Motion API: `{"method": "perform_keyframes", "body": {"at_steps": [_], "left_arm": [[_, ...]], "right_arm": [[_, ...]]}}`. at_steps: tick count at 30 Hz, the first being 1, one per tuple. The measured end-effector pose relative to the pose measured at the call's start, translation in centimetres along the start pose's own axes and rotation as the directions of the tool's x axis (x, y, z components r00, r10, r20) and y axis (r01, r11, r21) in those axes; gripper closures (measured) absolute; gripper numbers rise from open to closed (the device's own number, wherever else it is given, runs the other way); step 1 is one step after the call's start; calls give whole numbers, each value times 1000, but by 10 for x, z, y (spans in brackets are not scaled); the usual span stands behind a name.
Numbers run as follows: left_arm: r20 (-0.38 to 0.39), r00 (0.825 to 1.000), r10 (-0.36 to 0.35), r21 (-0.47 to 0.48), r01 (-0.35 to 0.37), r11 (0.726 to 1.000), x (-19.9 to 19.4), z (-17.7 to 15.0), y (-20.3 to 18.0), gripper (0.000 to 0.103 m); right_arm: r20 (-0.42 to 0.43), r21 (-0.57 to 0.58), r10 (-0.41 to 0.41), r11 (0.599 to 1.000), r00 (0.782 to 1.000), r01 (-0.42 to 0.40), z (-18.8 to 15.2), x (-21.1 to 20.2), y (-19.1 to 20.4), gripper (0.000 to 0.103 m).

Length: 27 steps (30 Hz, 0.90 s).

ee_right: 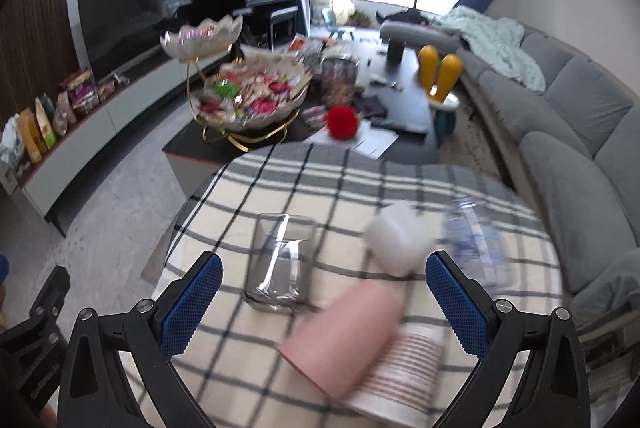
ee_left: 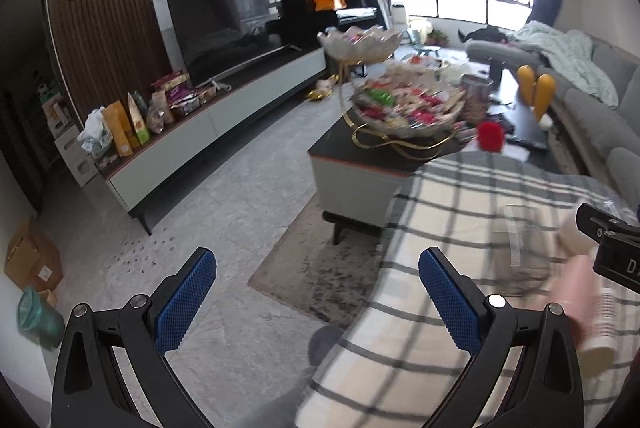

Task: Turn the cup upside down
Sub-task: 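Reach the right gripper to the clear glass tumbler and grasp it, then lift the glass tumbler with the right gripper and carry it toward the table edge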

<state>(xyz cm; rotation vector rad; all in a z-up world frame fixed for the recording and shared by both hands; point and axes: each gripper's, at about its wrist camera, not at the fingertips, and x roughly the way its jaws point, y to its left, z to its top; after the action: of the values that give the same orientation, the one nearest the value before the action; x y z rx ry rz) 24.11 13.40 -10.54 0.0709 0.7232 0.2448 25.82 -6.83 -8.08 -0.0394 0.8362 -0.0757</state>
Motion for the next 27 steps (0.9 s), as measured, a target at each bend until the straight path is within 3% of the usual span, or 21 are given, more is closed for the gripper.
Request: {"method": "perform_keyframes", "body": {"at_steps": [11,15,18,27], "left_arm": [[-42,999,-18,3,18,1000,70,-1,8,0],[-51,998,-30,14,31,999,76,-4,3,0],[-49,998,-38,14,39,999,75,-6,3,0],[-49,998,-44,-3,44,999,70,-6,6,0]], "right_arm": [[-142,-18,-52,999,988,50,-1,94,40,6],[-198,-24,-80,997,977,77,-6,118,42,20],[-227,-17,-66,998,972,64,-11,128,40,34],[-194,5,-34,999,980,35,-15,120,40,35]]}}
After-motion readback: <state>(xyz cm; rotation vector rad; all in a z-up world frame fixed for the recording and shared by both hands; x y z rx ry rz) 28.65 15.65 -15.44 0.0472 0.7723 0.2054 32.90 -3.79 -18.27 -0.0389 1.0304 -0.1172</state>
